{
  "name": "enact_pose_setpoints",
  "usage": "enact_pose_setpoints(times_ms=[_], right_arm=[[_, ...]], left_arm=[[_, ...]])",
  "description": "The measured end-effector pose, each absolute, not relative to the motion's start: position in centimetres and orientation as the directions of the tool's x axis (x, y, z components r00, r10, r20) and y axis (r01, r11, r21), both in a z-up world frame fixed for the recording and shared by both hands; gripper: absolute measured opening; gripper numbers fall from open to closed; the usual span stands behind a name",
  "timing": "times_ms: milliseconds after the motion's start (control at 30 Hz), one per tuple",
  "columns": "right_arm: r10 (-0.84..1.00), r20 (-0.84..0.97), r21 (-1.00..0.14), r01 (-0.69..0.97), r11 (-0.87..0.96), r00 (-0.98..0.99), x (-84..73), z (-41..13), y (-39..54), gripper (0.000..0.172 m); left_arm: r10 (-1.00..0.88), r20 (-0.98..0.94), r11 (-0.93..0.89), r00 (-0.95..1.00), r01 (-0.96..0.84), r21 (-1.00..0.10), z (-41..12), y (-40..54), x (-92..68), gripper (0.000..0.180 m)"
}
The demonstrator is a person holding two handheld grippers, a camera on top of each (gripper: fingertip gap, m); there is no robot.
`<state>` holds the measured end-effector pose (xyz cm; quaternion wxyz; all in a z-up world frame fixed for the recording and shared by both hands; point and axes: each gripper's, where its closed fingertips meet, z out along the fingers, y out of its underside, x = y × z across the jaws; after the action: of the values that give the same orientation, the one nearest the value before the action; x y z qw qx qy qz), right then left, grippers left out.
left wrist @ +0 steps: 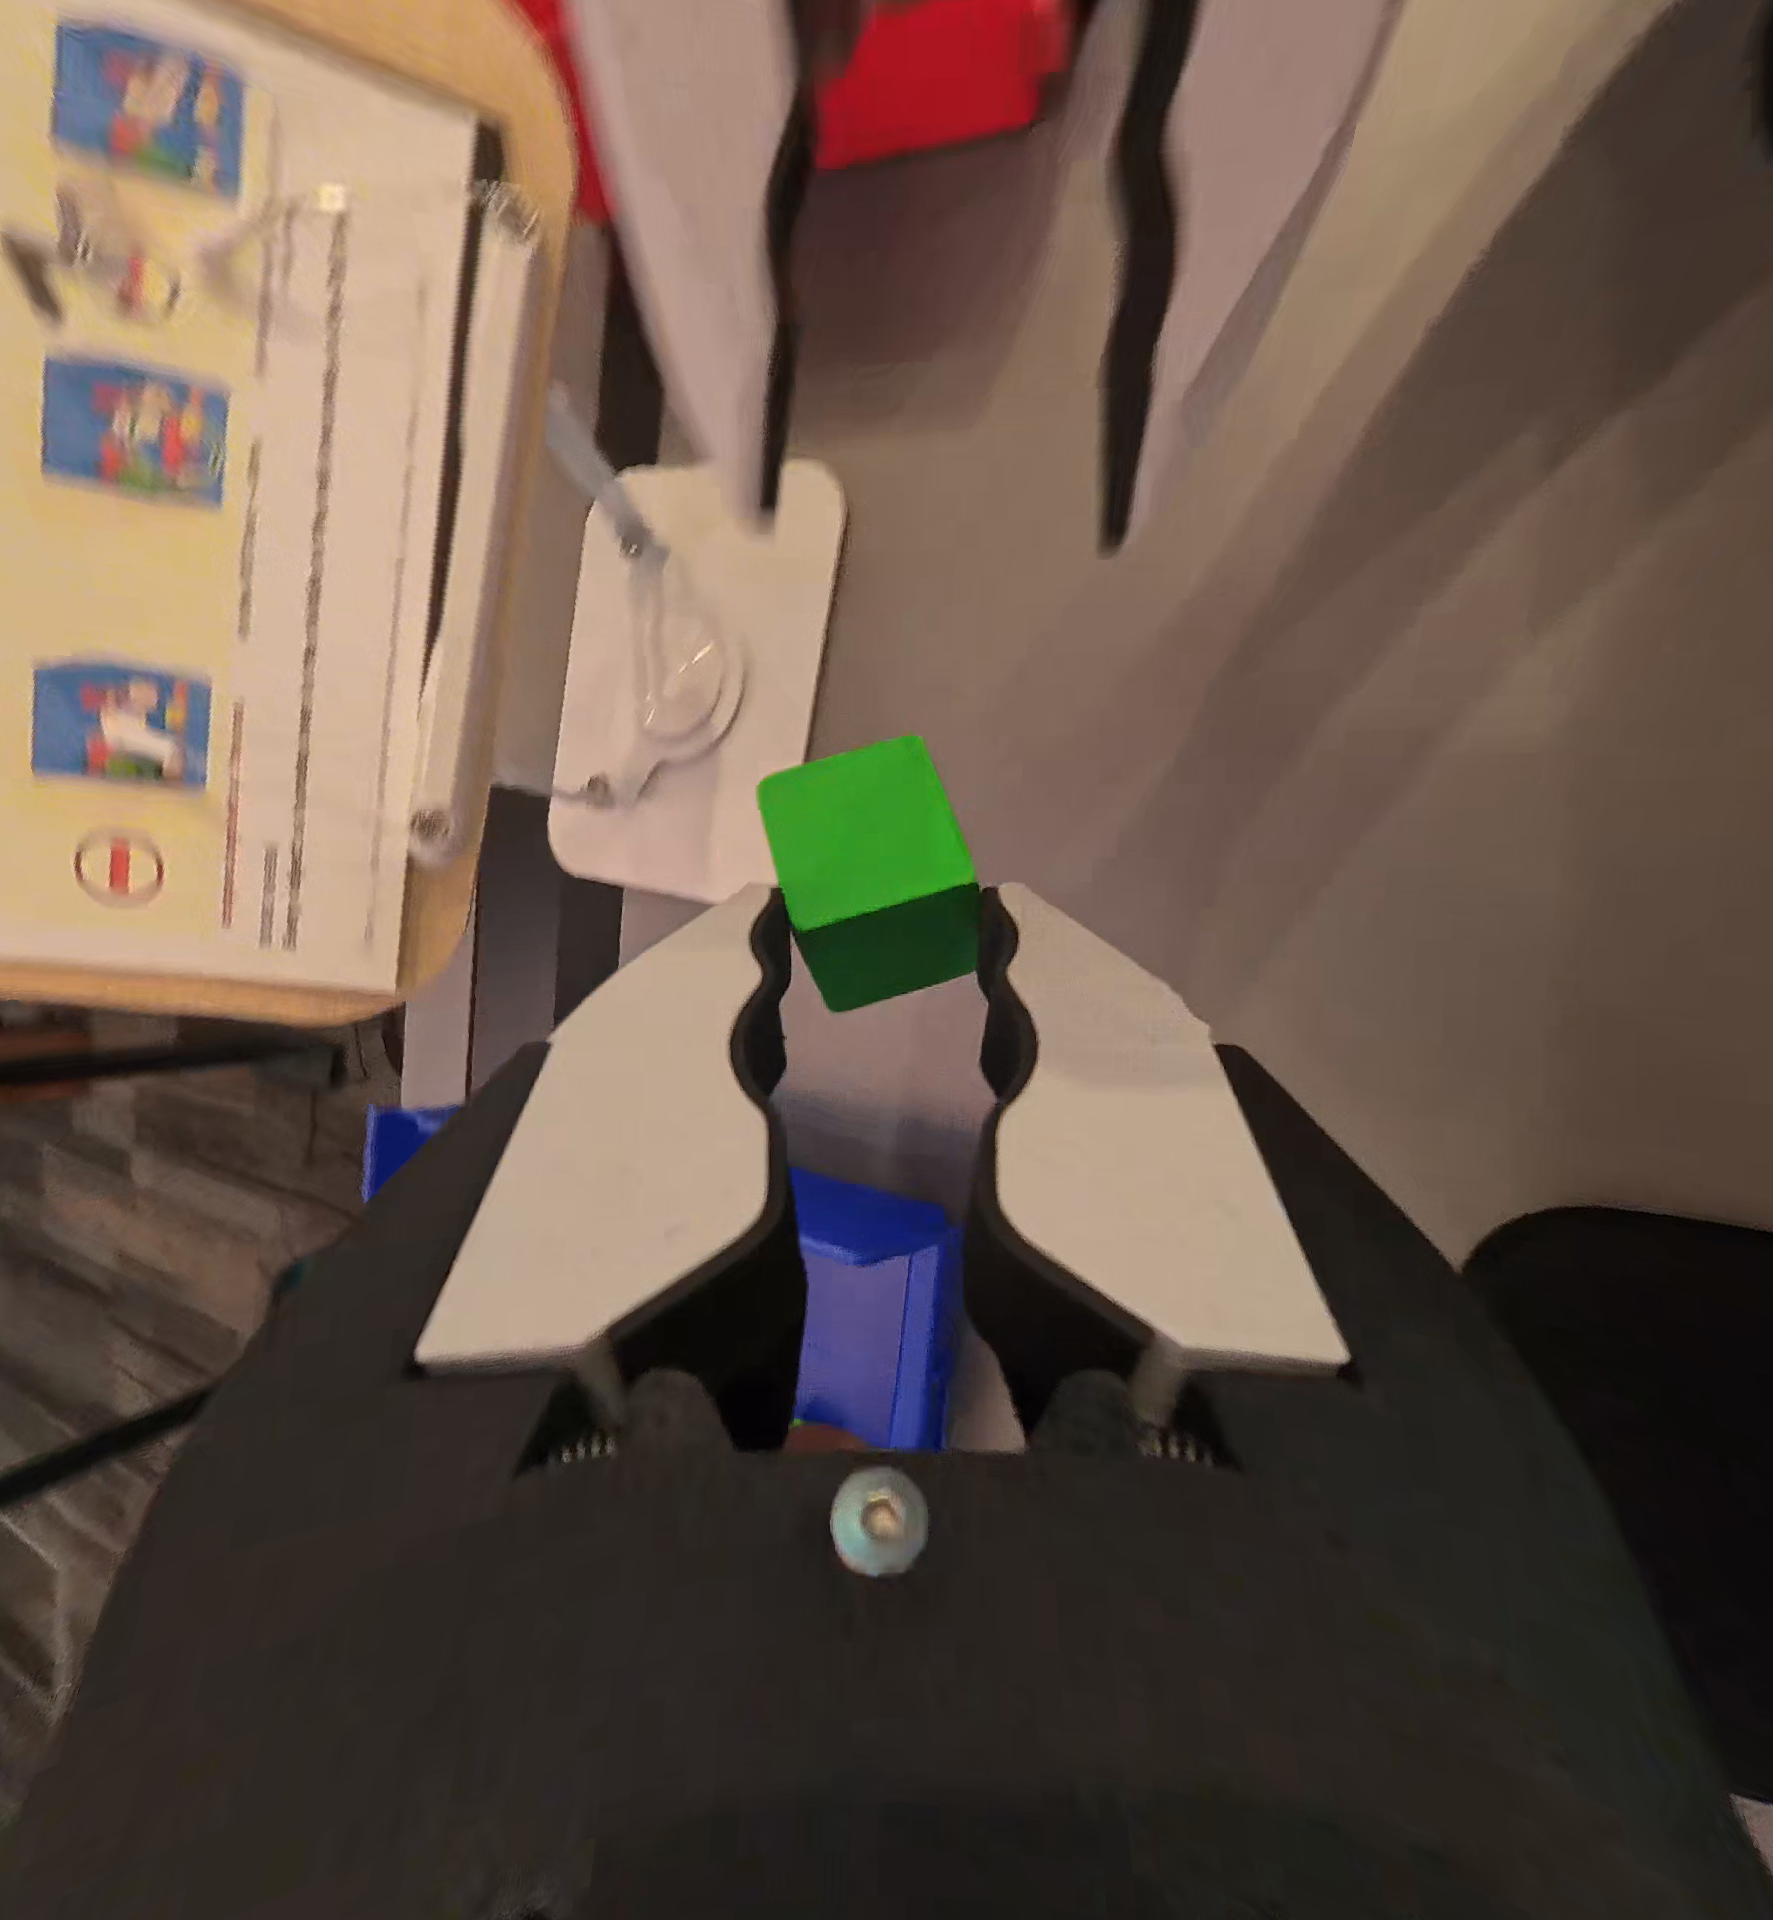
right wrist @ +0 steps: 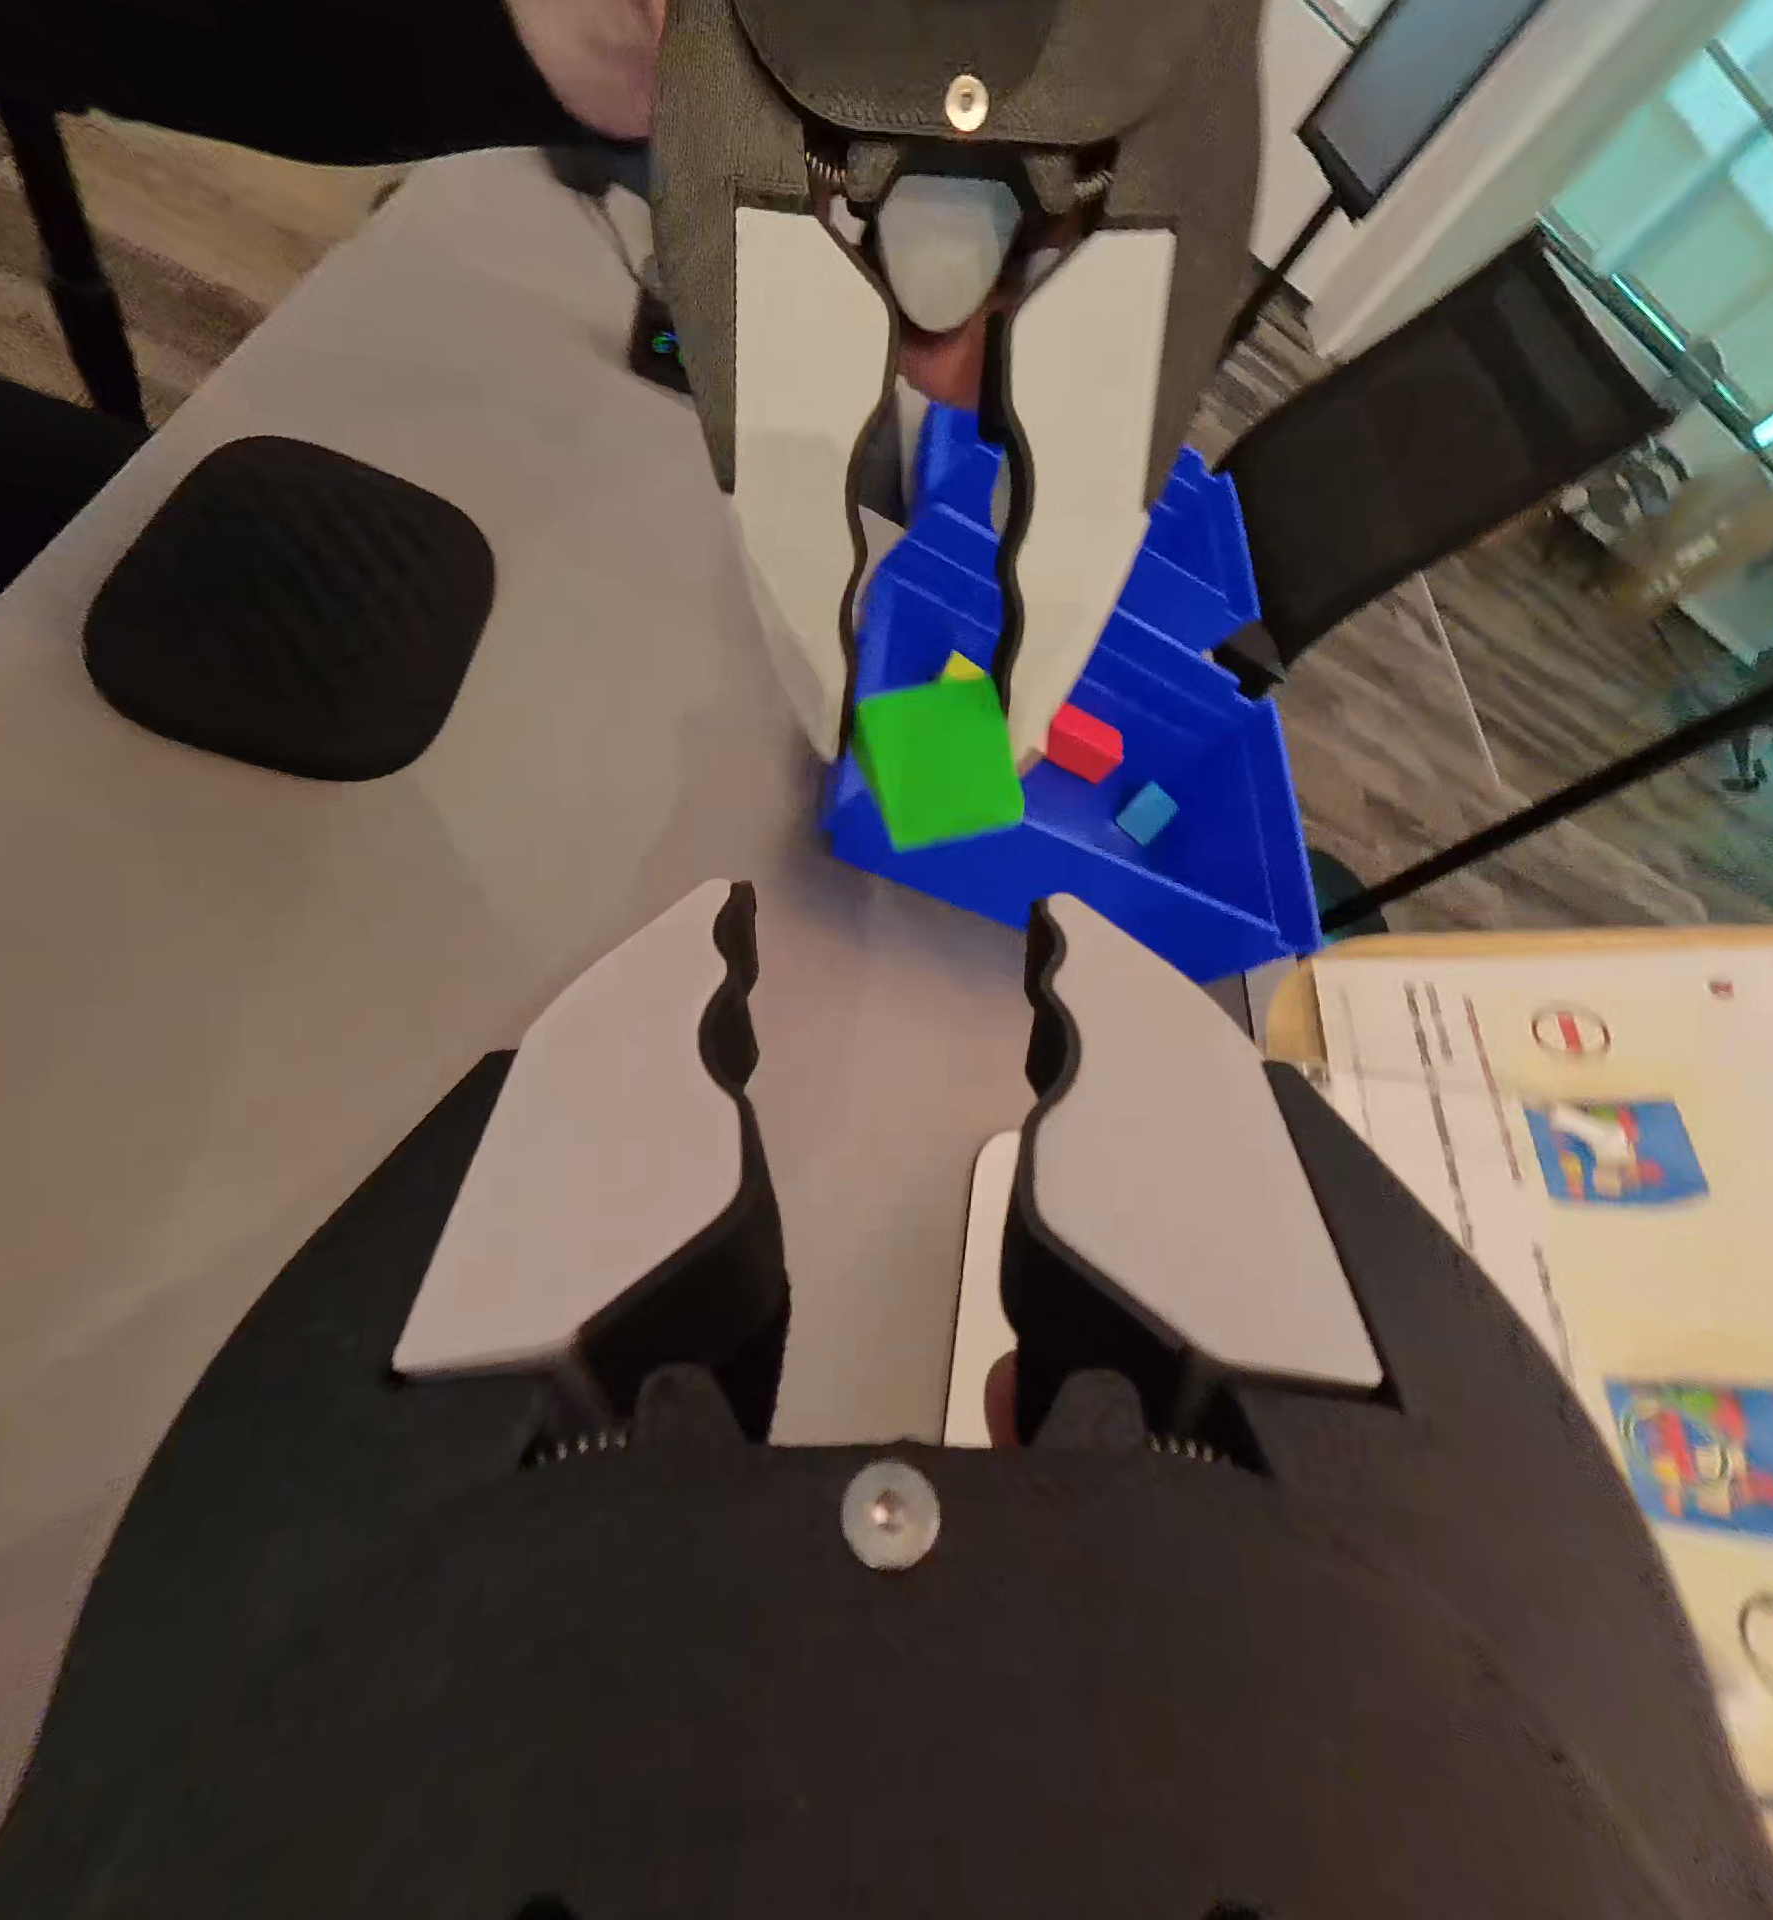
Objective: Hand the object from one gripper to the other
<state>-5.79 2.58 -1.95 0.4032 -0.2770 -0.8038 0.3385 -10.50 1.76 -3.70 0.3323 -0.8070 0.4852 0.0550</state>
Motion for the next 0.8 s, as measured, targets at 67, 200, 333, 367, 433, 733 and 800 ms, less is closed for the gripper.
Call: enact_pose_setpoints(times_ms=[67, 200, 333, 367, 433, 733, 800], right_arm=[[0.688, 0.489, -0.742, 0.159, 0.652, -0.536, -6.0, -1.8, 1.6, 0.047], [0.653, 0.486, -0.716, 0.164, 0.679, -0.582, -5.3, -2.0, 0.5, 0.039], [0.639, 0.500, -0.677, 0.196, 0.709, -0.585, -4.6, -2.4, 0.6, 0.033], [0.639, 0.505, -0.672, 0.200, 0.713, -0.580, -4.4, -2.4, 0.7, 0.033], [0.643, 0.504, -0.670, 0.209, 0.713, -0.577, -4.0, -2.5, 0.8, 0.032], [0.656, 0.509, -0.661, 0.234, 0.713, -0.558, -2.8, -3.0, 1.4, 0.030], [0.667, 0.492, -0.671, 0.244, 0.700, -0.560, -2.7, -3.1, 1.5, 0.033]], left_arm=[[-0.774, -0.427, -0.267, 0.468, -0.852, -0.450, -3.4, 1.0, -8.4, 0.035], [-0.801, -0.442, -0.215, 0.404, -0.883, -0.417, -2.8, 0.4, -5.9, 0.035], [-0.808, -0.447, -0.195, 0.383, -0.891, -0.411, -2.2, 0.3, -4.6, 0.035], [-0.806, -0.457, -0.189, 0.375, -0.896, -0.402, -2.2, 0.4, -4.4, 0.035], [-0.813, -0.452, -0.184, 0.368, -0.898, -0.400, -2.3, 0.4, -4.0, 0.035], [-0.832, -0.434, -0.188, 0.346, -0.911, -0.367, -3.7, 1.4, -3.3, 0.035], [-0.832, -0.429, -0.188, 0.351, -0.907, -0.377, -3.8, 1.5, -3.2, 0.035]])
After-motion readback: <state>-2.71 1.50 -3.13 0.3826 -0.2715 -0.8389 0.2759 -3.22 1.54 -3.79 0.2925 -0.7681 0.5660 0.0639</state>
